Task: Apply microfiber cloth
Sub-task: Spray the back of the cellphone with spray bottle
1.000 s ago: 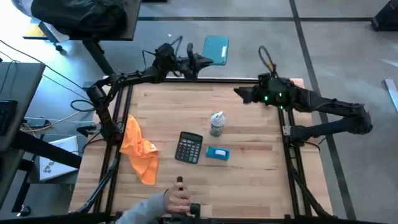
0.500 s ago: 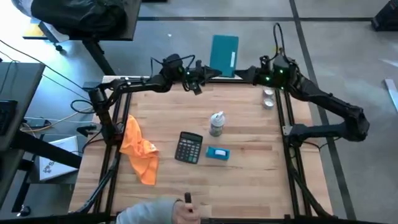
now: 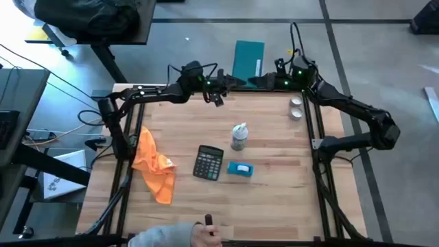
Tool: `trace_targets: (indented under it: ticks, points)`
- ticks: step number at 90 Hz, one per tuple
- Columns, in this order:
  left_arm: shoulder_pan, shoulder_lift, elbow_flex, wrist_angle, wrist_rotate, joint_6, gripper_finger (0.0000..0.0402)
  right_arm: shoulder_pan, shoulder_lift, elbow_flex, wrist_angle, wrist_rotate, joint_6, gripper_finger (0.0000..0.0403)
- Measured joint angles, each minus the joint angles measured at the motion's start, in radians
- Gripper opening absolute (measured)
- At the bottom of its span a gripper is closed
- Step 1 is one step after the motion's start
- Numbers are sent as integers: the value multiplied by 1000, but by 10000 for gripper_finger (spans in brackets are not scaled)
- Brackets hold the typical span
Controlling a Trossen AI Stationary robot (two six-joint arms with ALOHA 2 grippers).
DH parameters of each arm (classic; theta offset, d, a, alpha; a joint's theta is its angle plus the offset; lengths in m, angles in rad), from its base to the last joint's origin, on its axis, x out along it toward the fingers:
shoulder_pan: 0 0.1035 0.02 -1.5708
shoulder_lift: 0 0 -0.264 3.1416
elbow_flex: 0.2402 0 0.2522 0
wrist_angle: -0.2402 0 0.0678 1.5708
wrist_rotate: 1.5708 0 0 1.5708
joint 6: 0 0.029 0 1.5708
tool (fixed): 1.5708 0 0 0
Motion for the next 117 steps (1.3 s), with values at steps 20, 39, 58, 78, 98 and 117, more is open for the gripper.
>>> trace_targets:
  ticks: [20,39,58,78,98,117]
  points:
    - [-1,0,1,3,7,-71,25,0,-2,0,9,-15,-85,8]
    - [29,0,1,-9,142,-330,79,-3,-3,0,3,-14,-162,2]
    - [46,-2,0,1,204,-485,151,-6,-7,0,28,-16,-185,0]
    - [129,-32,0,1,334,-921,195,-30,-45,0,-36,-14,-317,0]
    - [297,-56,0,198,454,-1632,197,-32,-103,0,-196,2,-680,0]
    - [342,-51,0,302,490,-2077,197,-21,-99,0,-325,84,-905,0]
